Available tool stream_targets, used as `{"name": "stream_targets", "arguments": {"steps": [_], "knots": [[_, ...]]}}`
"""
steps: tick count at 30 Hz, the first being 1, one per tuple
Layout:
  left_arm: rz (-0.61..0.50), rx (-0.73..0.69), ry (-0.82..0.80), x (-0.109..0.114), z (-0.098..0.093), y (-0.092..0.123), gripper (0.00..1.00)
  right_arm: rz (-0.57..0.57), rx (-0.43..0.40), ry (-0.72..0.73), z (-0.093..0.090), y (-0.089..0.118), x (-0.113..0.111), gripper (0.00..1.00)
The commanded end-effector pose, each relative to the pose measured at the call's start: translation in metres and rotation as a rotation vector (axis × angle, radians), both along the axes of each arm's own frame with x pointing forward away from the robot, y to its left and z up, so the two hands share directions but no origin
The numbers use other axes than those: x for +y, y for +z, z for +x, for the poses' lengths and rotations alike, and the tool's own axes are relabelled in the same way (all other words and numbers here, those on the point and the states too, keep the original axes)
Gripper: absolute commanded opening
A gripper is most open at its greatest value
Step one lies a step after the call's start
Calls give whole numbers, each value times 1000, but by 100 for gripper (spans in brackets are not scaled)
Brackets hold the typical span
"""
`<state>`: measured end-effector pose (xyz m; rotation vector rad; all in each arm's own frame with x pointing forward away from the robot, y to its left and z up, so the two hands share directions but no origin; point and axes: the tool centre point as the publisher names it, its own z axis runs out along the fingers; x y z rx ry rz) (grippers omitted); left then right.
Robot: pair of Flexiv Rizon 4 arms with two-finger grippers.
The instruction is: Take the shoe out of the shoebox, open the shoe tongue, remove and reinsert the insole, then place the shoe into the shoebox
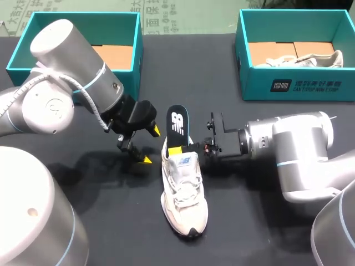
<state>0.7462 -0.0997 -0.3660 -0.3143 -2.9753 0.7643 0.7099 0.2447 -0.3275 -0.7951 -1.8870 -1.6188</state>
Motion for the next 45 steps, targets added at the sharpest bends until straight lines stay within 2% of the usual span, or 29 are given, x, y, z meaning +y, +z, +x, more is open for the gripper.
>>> {"name": "stream_targets", "arguments": {"steps": [1, 9, 15, 18, 20, 27, 37, 43, 44, 45], "knots": [[3, -9, 16, 0, -4, 0, 100, -14, -2, 10, 3, 5, 0, 47], [13, -11, 31, -2, -7, 2, 100, -27, -23, 18, 12, 15, 3, 45], [18, -24, 42, -3, -9, 4, 100, -32, -26, 18, 18, 17, 3, 40], [22, -26, 36, -4, -11, 5, 100, -33, -21, 13, 21, 18, 2, 29], [22, -26, 36, -4, -11, 5, 100, -32, -19, 13, 23, 17, 2, 0], [22, -26, 36, -4, -11, 5, 100, -18, 16, 13, 23, 5, 1, 0], [22, -26, 36, -4, -11, 5, 100, -8, 90, -8, 1, -20, 2, 0], [22, -26, 36, -4, -11, 5, 100, -22, 85, -6, -2, -17, 4, 0], [22, -26, 36, -4, -11, 5, 100, -22, 80, -4, -1, -14, 5, 4], [22, -26, 36, -4, -11, 5, 100, -29, 70, -4, 0, -12, 5, 20]]}}
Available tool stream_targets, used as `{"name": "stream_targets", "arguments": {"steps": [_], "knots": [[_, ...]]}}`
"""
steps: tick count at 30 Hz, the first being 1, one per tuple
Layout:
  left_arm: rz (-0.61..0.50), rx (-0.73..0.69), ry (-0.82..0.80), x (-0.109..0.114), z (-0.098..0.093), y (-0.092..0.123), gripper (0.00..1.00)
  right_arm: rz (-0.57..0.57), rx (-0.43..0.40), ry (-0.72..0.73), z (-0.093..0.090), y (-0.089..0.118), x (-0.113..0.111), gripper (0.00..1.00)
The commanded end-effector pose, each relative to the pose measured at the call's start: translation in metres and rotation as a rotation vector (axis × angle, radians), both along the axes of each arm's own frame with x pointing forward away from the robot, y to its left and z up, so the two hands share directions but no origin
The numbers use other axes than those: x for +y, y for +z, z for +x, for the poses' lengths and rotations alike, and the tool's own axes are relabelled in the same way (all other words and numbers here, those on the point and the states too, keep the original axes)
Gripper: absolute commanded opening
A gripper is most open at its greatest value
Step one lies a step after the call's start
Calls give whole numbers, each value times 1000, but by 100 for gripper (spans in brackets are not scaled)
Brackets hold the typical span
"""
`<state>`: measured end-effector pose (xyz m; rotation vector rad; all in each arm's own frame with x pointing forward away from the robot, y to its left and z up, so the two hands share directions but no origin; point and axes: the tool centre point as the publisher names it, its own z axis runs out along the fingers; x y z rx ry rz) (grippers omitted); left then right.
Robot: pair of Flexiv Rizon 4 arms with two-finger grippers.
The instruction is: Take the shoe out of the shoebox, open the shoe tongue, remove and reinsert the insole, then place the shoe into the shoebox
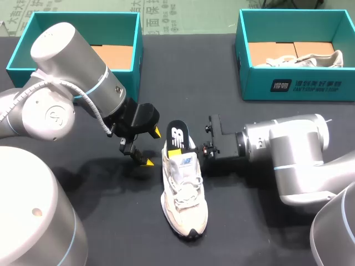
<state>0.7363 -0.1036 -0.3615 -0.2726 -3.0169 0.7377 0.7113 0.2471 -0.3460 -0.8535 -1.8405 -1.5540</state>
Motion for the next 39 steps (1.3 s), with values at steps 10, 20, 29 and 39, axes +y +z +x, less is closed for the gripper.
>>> {"name": "stream_targets", "arguments": {"steps": [10, 20, 29, 39], "knots": [[1, -2, 0, 0, -1, 0, 100, -57, -74, 8, 10, 32, 1, 43], [1, -2, 0, 0, -1, 0, 100, -78, -81, -9, 14, 36, -4, 35], [1, -2, 0, 0, -1, 0, 100, -70, -36, -12, 12, 20, -5, 0], [1, -2, 0, 0, -1, 0, 100, -64, 28, -21, -8, 2, -1, 0]]}}
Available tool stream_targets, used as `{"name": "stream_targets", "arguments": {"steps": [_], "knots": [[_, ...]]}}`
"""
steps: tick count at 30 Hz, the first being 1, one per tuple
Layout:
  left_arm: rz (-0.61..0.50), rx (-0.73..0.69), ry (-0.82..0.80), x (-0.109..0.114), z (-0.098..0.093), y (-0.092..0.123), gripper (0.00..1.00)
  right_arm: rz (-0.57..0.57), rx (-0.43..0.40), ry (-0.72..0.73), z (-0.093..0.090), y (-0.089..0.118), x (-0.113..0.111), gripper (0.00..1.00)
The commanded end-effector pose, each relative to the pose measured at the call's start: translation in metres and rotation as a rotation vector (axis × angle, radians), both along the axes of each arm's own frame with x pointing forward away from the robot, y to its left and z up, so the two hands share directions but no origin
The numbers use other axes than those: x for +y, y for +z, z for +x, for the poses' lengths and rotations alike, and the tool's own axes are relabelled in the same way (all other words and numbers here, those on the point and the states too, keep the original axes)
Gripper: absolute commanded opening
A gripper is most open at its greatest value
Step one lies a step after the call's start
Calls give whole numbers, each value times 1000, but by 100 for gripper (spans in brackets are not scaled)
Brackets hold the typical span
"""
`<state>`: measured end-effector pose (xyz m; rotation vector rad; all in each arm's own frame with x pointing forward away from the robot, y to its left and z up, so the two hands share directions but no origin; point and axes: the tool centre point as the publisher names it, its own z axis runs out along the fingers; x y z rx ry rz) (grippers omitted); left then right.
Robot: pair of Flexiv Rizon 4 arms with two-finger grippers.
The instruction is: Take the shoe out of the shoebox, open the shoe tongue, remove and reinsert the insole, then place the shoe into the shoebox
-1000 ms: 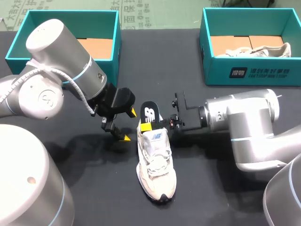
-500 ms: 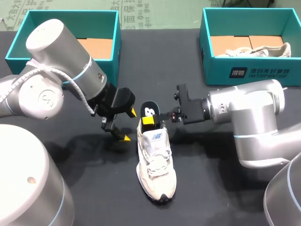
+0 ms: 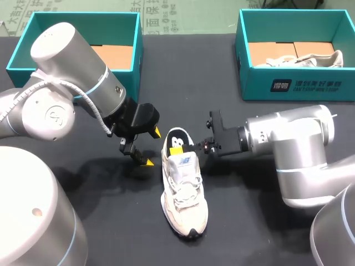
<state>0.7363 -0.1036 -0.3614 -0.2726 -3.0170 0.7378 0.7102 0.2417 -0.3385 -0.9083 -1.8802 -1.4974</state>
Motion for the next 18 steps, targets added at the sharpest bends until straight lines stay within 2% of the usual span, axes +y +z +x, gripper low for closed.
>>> {"name": "stream_targets", "arguments": {"steps": [1, 6, 8, 11, 18], "knots": [[1, -2, 0, 0, -1, 0, 100, -2, 9, -9, -8, -6, 5, 0], [1, -2, 0, 0, -1, 0, 100, -6, -14, -8, -6, 0, 5, 2], [1, -2, 0, 0, -1, 0, 100, -12, -32, -4, -3, 5, 6, 25], [1, -2, 0, 0, -1, 0, 100, -22, -53, 0, 0, 13, 5, 37], [1, -2, 0, 0, -1, 0, 100, -47, -85, -5, 6, 26, 1, 38]]}}
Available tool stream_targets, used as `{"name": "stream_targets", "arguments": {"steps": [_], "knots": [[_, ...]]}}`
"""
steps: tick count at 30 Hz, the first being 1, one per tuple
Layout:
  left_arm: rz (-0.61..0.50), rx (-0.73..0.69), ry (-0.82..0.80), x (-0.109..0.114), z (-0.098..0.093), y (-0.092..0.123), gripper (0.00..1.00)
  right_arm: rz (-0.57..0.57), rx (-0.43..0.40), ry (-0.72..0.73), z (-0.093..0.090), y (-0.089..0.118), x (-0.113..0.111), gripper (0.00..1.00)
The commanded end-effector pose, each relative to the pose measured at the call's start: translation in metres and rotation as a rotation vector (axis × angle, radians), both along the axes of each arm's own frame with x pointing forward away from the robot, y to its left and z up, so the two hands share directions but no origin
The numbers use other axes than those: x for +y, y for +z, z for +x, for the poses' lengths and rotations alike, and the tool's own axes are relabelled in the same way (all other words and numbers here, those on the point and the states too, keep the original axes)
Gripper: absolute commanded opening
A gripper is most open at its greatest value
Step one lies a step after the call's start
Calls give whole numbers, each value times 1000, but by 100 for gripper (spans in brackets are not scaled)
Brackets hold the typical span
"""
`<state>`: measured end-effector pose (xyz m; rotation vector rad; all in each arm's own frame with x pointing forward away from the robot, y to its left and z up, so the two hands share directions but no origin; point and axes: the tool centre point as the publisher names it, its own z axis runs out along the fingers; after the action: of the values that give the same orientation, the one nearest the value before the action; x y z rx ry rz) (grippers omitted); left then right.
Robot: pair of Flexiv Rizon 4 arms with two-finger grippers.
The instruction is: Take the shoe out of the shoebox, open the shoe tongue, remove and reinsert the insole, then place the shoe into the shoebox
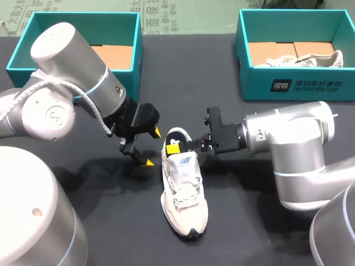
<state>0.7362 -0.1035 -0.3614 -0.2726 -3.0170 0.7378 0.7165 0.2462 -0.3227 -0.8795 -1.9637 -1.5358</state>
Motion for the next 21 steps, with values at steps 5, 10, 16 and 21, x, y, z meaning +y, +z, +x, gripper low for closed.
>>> {"name": "stream_targets", "arguments": {"steps": [5, 10, 16, 21], "knots": [[1, -2, 0, 0, -1, 0, 100, -26, -12, -6, 5, 15, -6, 35], [1, -2, 0, 0, -1, 0, 100, -7, 9, -8, 13, 6, -8, 0], [1, -2, 0, 0, -1, 0, 100, 23, 68, -14, 7, -18, -6, 0], [1, -2, 0, 0, -1, 0, 100, 20, 91, -38, -5, -26, -3, 0]]}}
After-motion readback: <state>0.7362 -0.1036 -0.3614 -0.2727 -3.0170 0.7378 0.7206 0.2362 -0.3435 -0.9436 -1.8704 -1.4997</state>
